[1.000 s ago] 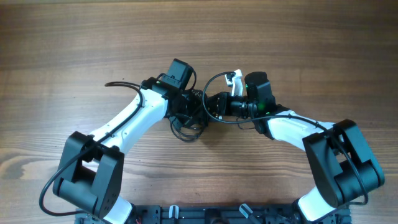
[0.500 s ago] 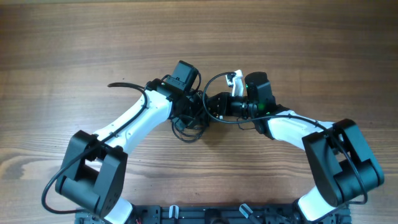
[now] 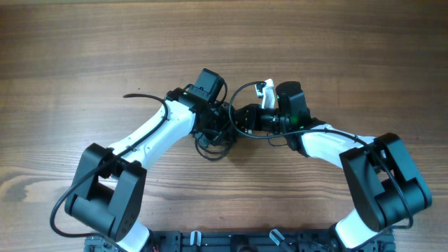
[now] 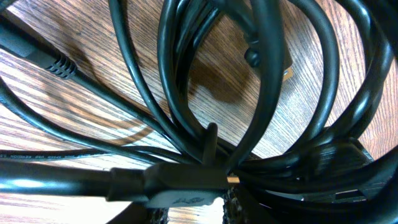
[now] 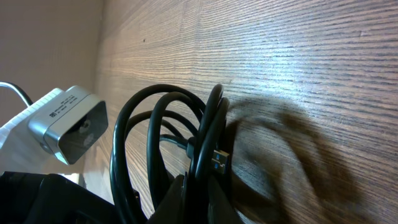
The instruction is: Untangle cables
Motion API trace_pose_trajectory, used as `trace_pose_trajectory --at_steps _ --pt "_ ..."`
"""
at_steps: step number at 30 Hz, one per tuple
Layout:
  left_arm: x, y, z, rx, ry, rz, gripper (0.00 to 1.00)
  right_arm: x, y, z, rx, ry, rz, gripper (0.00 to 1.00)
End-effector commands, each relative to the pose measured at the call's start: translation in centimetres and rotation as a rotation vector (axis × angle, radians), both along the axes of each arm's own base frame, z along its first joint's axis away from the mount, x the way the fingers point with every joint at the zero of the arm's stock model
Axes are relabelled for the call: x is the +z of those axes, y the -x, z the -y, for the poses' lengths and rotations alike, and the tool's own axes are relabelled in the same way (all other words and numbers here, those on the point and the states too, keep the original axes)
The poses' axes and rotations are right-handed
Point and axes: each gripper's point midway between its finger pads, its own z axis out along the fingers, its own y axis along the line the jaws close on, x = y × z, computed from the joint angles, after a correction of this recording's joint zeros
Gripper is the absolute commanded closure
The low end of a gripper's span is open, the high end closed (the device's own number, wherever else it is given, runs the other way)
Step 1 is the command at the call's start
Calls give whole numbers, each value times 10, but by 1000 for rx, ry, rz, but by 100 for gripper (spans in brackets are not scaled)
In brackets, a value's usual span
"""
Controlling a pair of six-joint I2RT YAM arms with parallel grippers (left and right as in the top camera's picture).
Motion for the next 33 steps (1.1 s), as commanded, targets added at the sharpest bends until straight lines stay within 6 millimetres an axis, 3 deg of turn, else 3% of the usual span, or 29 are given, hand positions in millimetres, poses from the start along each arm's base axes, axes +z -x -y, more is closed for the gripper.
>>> trace_pose_trajectory --at_steps 1,4,12,18,22,24,29,33 --pt "-27 17 0 -25 -55 -56 77 10 6 -12 57 -47 8 96" --pt "-27 15 2 -25 -48 -43 84 10 6 -12 57 -47 8 96" --pt "-29 13 1 -1 -52 -40 81 10 6 -12 57 -47 8 96" --pt "-43 22 -4 22 -61 -59 81 10 6 -12 57 -47 8 96" --pt "-49 19 -5 43 -56 -38 89 10 6 -12 57 -47 8 96" --pt "-49 17 -4 43 -51 -30 96 10 6 -12 57 -47 8 96" --pt "-48 17 -4 15 -50 -18 96 10 6 -12 57 -46 8 96" --pt "-35 8 -9 -44 -34 48 96 9 6 -12 58 -46 9 96"
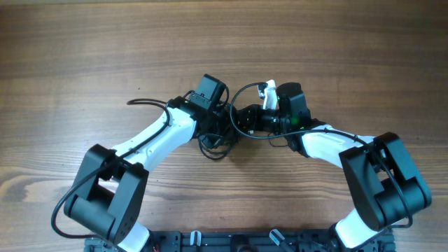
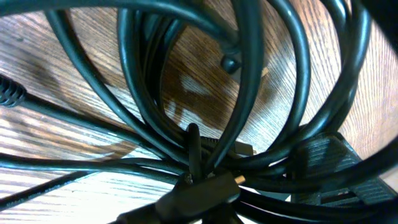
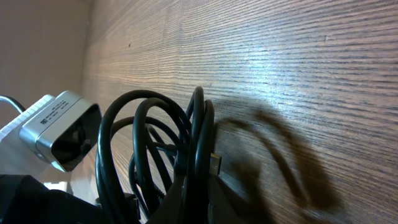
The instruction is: Untangle cables
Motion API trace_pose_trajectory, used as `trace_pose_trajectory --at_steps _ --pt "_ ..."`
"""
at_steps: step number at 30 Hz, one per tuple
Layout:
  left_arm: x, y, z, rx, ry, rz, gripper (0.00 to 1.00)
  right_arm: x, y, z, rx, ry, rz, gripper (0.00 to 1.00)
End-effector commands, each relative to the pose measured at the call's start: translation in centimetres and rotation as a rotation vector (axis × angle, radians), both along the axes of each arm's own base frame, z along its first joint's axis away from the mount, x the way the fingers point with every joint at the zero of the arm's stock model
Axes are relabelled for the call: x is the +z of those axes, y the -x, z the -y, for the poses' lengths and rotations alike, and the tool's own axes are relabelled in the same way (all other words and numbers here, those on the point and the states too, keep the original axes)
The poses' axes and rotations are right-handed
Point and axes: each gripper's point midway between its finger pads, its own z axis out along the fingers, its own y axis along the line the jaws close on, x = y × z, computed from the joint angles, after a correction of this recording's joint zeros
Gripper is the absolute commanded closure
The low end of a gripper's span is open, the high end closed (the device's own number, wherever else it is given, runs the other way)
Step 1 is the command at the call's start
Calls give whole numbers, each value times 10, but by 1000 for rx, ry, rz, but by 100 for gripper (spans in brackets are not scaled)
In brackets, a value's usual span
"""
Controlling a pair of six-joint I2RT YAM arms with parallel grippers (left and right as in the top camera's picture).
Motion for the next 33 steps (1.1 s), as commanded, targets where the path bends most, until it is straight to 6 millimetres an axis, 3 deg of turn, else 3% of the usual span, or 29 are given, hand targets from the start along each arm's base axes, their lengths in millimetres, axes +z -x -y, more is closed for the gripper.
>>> trace_pose_trajectory --at_steps 1,12,26,33 --pt "-19 11 -22 -52 -82 -3 96 18 9 -19 89 -83 2 96" --pt "63 -9 -31 -24 155 139 96 17 9 -19 88 -82 1 96" --pt "112 -20 -37 -90 514 175 96 13 10 -17 79 -65 -14 96" --pt "123 -33 -53 -60 569 219 96 7 10 -13 60 -42 -32 96"
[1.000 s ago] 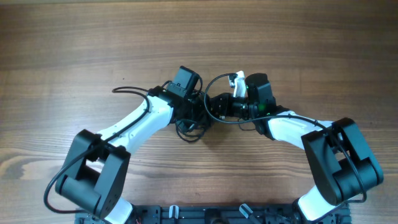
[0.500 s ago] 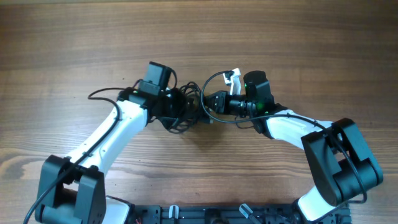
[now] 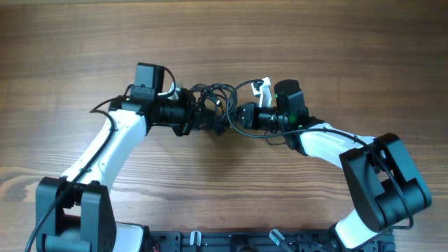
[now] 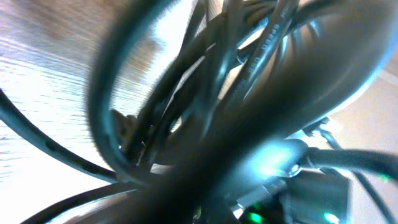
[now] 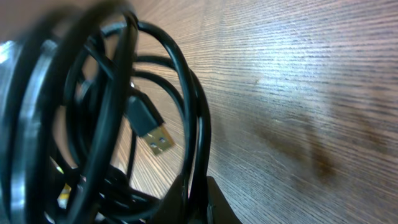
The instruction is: Untangle cables
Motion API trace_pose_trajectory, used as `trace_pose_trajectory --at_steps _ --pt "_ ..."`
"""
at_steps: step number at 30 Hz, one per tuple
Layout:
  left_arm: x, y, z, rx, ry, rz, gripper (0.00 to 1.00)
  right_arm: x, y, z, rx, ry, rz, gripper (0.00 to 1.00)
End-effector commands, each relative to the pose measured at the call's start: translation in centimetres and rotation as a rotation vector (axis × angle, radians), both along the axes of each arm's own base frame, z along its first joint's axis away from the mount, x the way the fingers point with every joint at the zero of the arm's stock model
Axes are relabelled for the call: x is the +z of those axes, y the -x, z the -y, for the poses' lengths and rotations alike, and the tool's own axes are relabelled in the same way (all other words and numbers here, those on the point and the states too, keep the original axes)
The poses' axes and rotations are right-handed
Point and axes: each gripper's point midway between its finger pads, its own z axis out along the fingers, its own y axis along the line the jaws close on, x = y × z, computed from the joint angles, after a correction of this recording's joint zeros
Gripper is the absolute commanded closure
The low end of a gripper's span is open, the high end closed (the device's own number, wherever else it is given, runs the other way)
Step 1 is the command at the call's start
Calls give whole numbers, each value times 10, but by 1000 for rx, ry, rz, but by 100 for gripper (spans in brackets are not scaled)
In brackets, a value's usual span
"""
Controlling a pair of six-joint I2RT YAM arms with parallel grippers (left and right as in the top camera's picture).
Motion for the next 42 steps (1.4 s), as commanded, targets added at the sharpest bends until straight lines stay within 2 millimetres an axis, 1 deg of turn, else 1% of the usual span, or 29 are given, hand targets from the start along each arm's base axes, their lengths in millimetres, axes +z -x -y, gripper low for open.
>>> trace_pose_trajectory --at_steps 1,5,7,9,11,14,17,18,20,21,22,23,24,26,27,28,29,30,34,37,38,39,40,42 --pt "36 -6 -3 -28 113 95 96 -8 4 2 -1 29 -14 96" --pt "37 -6 -5 -32 121 104 96 -8 4 2 1 28 -12 96" --pt "41 -4 -4 -44 146 107 96 1 6 2 36 -4 10 96" --pt "45 -4 -6 -45 169 106 96 8 3 7 35 -24 12 96" --pt "48 -6 -12 -46 188 126 96 12 0 19 9 -17 5 96" --pt "52 -9 -22 -37 211 149 96 7 -1 32 -11 9 -21 96" --pt "54 -11 -27 -28 220 155 96 3 3 36 4 20 -32 96" --pt "54 -11 -27 -36 217 168 96 7 6 33 30 -2 -24 96" --pt "54 -11 -27 -51 210 195 96 24 11 24 100 -79 6 96" --pt "53 -11 -27 -57 207 203 96 36 15 18 148 -131 36 96" --pt "53 -11 -27 -61 205 210 96 48 19 14 190 -184 54 94" --pt "53 -11 -27 -60 203 211 96 63 23 10 238 -241 75 90" --pt "52 -11 -27 -58 199 211 96 70 26 8 266 -272 85 82" --pt "51 -12 -28 -54 187 214 96 85 32 5 319 -330 99 56" --pt "50 -13 -28 -55 183 219 96 90 33 5 327 -346 92 39" --pt "50 -13 -29 -59 177 228 96 93 35 4 335 -360 85 32" --pt "49 -13 -29 -62 172 235 96 97 36 4 344 -374 81 28" --pt "48 -14 -30 -59 163 236 96 100 36 4 346 -382 75 25" --pt "45 -15 -32 -48 143 230 96 109 34 3 326 -413 21 24" --pt "41 -16 -34 -38 120 224 96 107 33 1 301 -415 -31 24" --pt "39 -16 -34 -34 112 219 96 105 33 0 292 -411 -44 22" --pt "38 -16 -35 -31 108 215 96 101 32 -2 269 -402 -80 18" --pt "38 -15 -35 -31 107 213 96 97 32 -4 248 -393 -112 15" --pt "37 -15 -34 -32 105 211 96 82 30 -6 182 -359 -198 12"
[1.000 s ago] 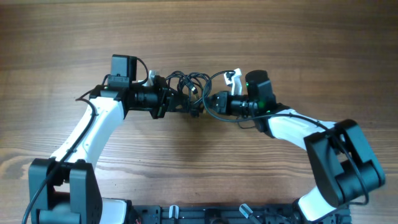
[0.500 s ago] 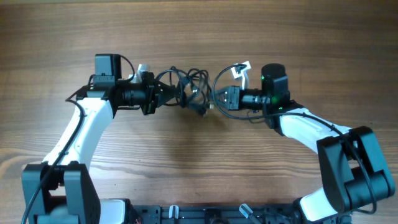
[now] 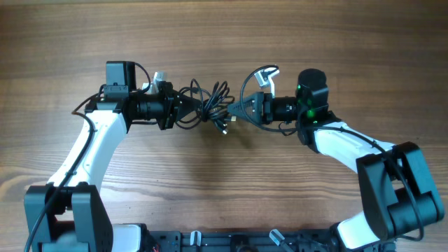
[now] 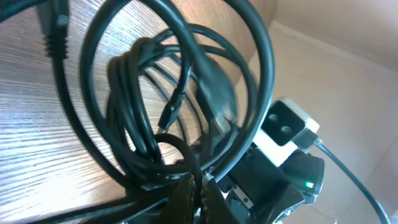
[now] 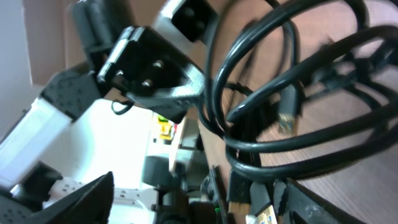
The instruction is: Untangle cables
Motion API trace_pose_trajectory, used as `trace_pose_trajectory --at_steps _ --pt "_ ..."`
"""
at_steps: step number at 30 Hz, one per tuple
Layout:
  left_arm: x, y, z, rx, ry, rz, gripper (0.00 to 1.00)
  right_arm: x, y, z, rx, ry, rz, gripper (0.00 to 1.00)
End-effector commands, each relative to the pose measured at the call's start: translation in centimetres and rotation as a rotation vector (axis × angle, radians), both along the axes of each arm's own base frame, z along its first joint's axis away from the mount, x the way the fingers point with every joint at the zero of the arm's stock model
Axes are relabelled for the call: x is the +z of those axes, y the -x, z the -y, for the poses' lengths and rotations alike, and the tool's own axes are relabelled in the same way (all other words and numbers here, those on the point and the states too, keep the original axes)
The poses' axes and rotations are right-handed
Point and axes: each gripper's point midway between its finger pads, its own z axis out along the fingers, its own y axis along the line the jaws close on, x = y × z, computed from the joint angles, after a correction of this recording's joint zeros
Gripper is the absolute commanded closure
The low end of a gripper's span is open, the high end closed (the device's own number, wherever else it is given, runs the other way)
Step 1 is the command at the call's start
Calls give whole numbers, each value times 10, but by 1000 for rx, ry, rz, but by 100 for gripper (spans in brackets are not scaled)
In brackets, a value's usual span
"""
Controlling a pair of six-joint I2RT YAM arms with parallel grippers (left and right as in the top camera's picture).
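A tangle of black cables (image 3: 213, 108) hangs stretched between my two grippers over the middle of the table. My left gripper (image 3: 176, 112) is at its left end. In the left wrist view its tips (image 4: 198, 183) are shut on a black strand, with loops (image 4: 143, 124) and a small plug (image 4: 171, 112) fanning out beyond. My right gripper (image 3: 246, 110) is at the tangle's right end. In the right wrist view its fingers stand wide apart, so that gripper (image 5: 205, 208) is open. Gold-tipped USB plugs (image 5: 244, 198) and a thick strand lie between them, with loops (image 5: 280, 81) ahead.
The wooden table (image 3: 224, 182) spreads all round. The right arm's own camera lead (image 3: 253, 75) arcs above its gripper. The left arm's wrist housing (image 5: 149, 62) faces the right wrist camera. The arms' base rail (image 3: 224, 241) runs along the near edge.
My left gripper has moved left and my right arm right, so the tangle is drawn out wider between them. The right gripper, shut on a strand before, now stands open.
At first both grippers were close together at the table's centre, each shut on the bundle, which lay near the left arm. A second later little had changed. Then the left arm was out to the left with the bundle between the grippers. Now they are farther apart.
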Motion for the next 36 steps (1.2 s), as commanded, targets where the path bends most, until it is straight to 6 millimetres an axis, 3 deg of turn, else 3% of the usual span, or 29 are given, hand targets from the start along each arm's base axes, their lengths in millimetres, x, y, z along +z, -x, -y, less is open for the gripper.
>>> trace_pose_trajectory --at_steps 1,4,6,10,21,28,32,36 --pt "10 -2 -1 -7 -12 58 96 -25 -4 -4 -93 84 -169 10" --pt "10 -2 -2 -6 -12 58 96 -63 -15 11 -225 237 -214 5" --pt "10 -3 -2 -7 -14 63 96 -77 -13 17 -249 297 -234 4" --pt "7 -4 -4 -5 -39 75 96 -88 -5 22 -237 341 -265 3" --pt "4 -8 -7 35 -54 46 96 -66 24 -2 -81 229 -358 0" --pt "13 -1 0 -62 -20 149 96 -37 5 -17 -112 134 -268 0" --pt "25 6 7 -113 60 172 96 -39 -10 -15 -200 143 -274 0" --pt "32 11 12 -138 105 172 96 -40 -11 -17 -220 150 -283 0"
